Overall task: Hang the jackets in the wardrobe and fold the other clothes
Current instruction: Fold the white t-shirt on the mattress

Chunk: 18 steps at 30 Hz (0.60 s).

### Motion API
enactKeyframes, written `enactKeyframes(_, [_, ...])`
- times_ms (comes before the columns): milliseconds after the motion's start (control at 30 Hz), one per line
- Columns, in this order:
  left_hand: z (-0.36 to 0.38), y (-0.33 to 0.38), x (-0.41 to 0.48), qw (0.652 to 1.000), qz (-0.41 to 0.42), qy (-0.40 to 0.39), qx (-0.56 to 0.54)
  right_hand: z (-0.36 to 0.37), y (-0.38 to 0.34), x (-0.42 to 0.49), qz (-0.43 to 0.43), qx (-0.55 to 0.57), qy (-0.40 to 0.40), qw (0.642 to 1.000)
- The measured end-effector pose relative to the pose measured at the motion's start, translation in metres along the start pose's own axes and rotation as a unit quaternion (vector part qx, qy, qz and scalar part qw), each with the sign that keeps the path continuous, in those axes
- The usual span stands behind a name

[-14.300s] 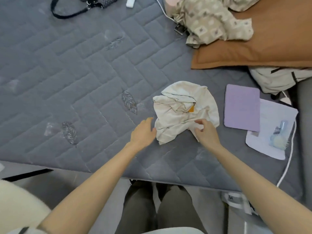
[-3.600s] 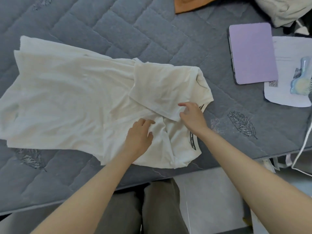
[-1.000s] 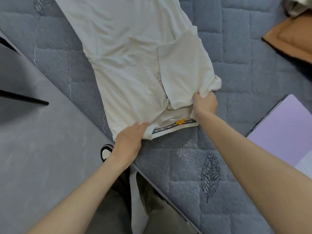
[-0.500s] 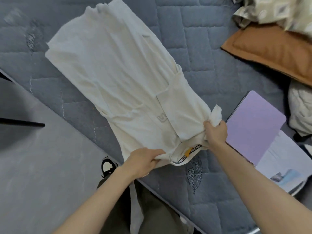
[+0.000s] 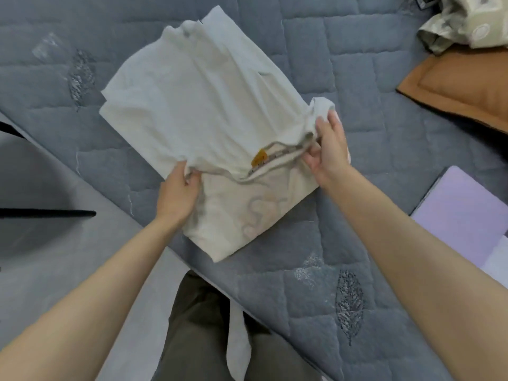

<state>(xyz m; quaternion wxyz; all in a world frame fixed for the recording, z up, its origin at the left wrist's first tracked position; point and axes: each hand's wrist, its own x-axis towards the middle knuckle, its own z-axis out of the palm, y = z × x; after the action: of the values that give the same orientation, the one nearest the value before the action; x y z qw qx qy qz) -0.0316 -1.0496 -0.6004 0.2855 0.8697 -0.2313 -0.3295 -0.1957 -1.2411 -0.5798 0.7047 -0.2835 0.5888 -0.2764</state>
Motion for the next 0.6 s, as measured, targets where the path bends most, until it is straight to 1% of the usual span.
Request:
enactKeyframes(33, [-0.001, -0.005, 0.007, 0.999, -0.018, 0.030, -0.003, 0.005, 0.006, 0.006, 0.006, -0.007, -0.006, 1.000])
enactKeyframes(67, [0.000, -0.007, 0.006, 0.998, -0.017, 0.060, 0.005, 0.003, 0.011, 0.006, -0.007, -0.046, 0.005, 0.999])
enactKeyframes(100, [0.002, -0.010, 0.005, 0.995, 0.011, 0.088, 0.041, 0.000, 0.020, 0.007, -0.030, -0.117, 0.037, 0.992])
enactKeyframes(133, [0.007, -0.012, 0.002, 0.989, 0.055, 0.104, 0.089, -0.004, 0.030, 0.008, -0.058, -0.191, 0.081, 0.977])
enactKeyframes(167, [0.016, -0.012, -0.004, 0.980, 0.106, 0.105, 0.135, -0.010, 0.042, 0.010, -0.084, -0.250, 0.127, 0.956])
enactKeyframes(200, [0.026, -0.013, -0.012, 0.971, 0.149, 0.079, 0.169, -0.016, 0.053, 0.010, -0.102, -0.292, 0.169, 0.936])
enactKeyframes(267, [0.049, -0.015, -0.031, 0.956, 0.190, -0.023, 0.223, -0.029, 0.069, 0.012, -0.099, -0.330, 0.249, 0.905])
enactKeyframes(300, [0.062, -0.018, -0.042, 0.942, 0.198, -0.084, 0.258, -0.033, 0.074, 0.014, -0.080, -0.326, 0.279, 0.900])
enactKeyframes(333, [0.074, -0.023, -0.051, 0.920, 0.206, -0.137, 0.304, -0.038, 0.077, 0.016, -0.051, -0.302, 0.299, 0.904])
enactKeyframes(367, [0.086, -0.030, -0.058, 0.899, 0.211, -0.169, 0.344, -0.041, 0.078, 0.019, -0.015, -0.253, 0.307, 0.917])
enactKeyframes(400, [0.094, -0.036, -0.061, 0.885, 0.210, -0.178, 0.375, -0.043, 0.078, 0.023, 0.020, -0.192, 0.301, 0.934])
enactKeyframes(433, [0.099, -0.041, -0.061, 0.881, 0.201, -0.170, 0.393, -0.045, 0.079, 0.027, 0.048, -0.143, 0.277, 0.949])
enactKeyframes(467, [0.102, -0.045, -0.059, 0.881, 0.191, -0.155, 0.405, -0.047, 0.078, 0.031, 0.060, -0.126, 0.250, 0.958])
enactKeyframes(533, [0.103, -0.051, -0.052, 0.877, 0.182, -0.132, 0.425, -0.049, 0.078, 0.038, 0.058, -0.144, 0.217, 0.964])
enactKeyframes(600, [0.102, -0.054, -0.046, 0.866, 0.189, -0.128, 0.444, -0.052, 0.079, 0.043, 0.057, -0.158, 0.206, 0.964])
